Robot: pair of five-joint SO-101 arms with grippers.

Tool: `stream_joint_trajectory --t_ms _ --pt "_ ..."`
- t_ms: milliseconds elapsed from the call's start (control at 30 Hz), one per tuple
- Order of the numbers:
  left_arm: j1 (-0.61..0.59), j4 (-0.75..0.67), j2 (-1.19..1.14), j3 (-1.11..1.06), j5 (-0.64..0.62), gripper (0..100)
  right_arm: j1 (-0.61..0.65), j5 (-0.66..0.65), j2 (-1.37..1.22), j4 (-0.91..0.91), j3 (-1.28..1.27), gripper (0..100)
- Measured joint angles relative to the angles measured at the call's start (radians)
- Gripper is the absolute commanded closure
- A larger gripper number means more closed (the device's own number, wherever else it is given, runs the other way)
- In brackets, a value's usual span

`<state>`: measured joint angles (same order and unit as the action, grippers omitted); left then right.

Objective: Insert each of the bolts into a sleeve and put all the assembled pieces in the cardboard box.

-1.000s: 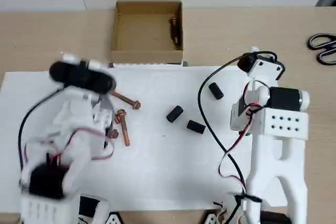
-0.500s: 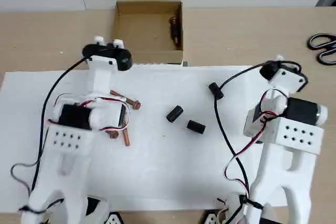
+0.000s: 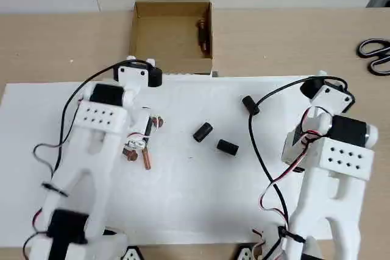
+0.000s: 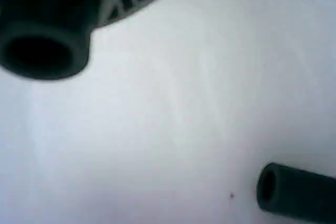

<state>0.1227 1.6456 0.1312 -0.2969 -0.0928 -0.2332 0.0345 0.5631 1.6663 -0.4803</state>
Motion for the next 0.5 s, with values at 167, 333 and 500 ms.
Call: stream_joint_trajectory --t_ms 167,333,500 --pt "-0.002 0.006 -0.103 0.072 -0.002 95 0.0 0.0 0.0 0.0 0.0 99.5" --pt "-0.002 0.005 -0.189 0.129 -0.04 89 0.0 0.0 0.0 0.0 0.0 99.5" --pt "-0.002 0.002 -0.25 0.164 -0.066 89 0.0 0.0 0.0 0.0 0.0 99.5"
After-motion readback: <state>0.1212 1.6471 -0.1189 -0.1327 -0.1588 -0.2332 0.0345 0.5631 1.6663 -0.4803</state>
